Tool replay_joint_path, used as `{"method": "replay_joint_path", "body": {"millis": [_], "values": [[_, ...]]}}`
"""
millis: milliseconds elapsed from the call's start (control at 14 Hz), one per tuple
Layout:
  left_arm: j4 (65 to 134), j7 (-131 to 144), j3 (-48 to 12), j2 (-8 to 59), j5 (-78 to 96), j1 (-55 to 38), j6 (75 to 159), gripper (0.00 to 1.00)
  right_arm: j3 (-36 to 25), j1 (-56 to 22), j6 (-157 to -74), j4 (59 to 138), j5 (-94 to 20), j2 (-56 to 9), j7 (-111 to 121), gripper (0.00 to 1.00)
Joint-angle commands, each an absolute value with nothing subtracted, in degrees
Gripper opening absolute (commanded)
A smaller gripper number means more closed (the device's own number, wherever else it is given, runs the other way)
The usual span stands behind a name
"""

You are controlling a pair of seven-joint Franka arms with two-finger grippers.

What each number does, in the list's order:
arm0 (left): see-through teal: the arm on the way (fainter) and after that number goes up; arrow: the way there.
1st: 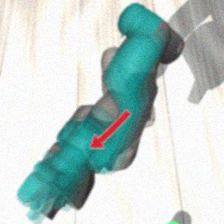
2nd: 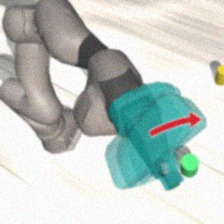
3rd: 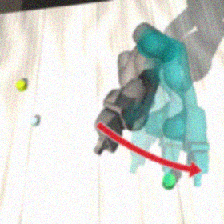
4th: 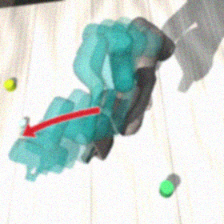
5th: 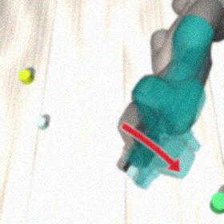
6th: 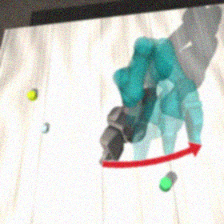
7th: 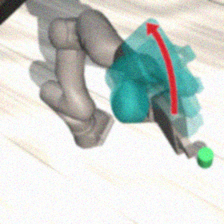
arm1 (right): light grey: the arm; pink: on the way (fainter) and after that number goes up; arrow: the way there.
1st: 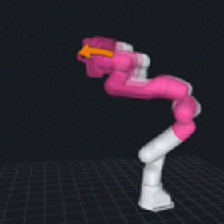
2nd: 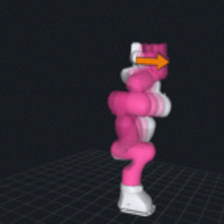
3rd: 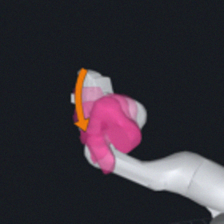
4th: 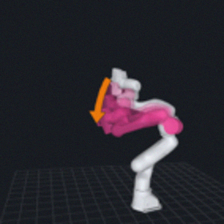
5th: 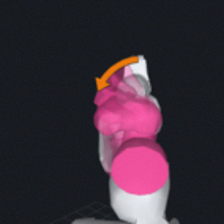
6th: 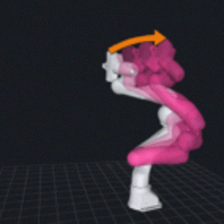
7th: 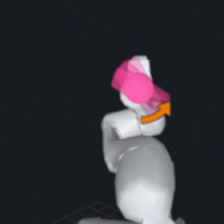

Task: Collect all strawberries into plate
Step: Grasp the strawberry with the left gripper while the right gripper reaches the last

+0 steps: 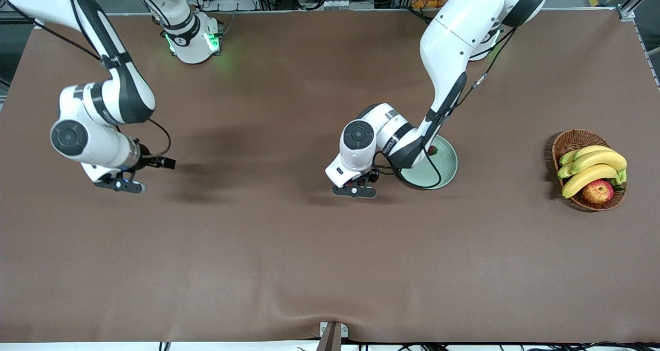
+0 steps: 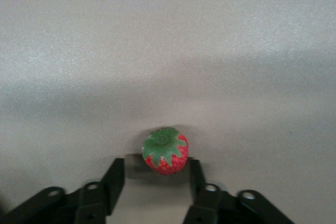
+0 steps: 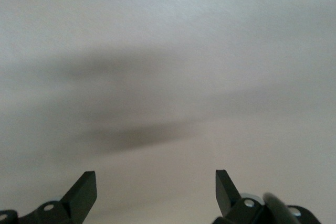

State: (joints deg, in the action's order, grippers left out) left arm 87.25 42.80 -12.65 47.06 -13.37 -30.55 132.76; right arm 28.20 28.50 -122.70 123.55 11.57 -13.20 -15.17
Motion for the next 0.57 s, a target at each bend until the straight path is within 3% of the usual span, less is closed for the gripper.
{"method": "replay_joint_path", "body": {"millis": [0, 285, 356, 499], "values": [[86.1, 43.5, -12.7, 47.8, -14.2, -30.5, 133.2, 0.5, 29.5, 35.3, -124.5, 130.2, 10.1, -7.9, -6.3, 1.0], [86.0, 43.6, -12.7, 47.9, -14.1, -30.4, 133.3, 0.5, 29.4, 39.8, -125.2, 135.2, 7.0, -3.6, 2.3, 1.0], [86.0, 43.9, -12.7, 47.9, -14.1, -30.4, 133.3, 0.4, 29.2, 40.0, -125.4, 136.5, 7.0, -2.2, 2.5, 1.0], [86.0, 44.7, -12.7, 47.8, -14.1, -30.4, 133.3, 0.01, 29.1, 42.3, -125.6, 138.8, 6.9, -1.0, 5.4, 1.0]]}}
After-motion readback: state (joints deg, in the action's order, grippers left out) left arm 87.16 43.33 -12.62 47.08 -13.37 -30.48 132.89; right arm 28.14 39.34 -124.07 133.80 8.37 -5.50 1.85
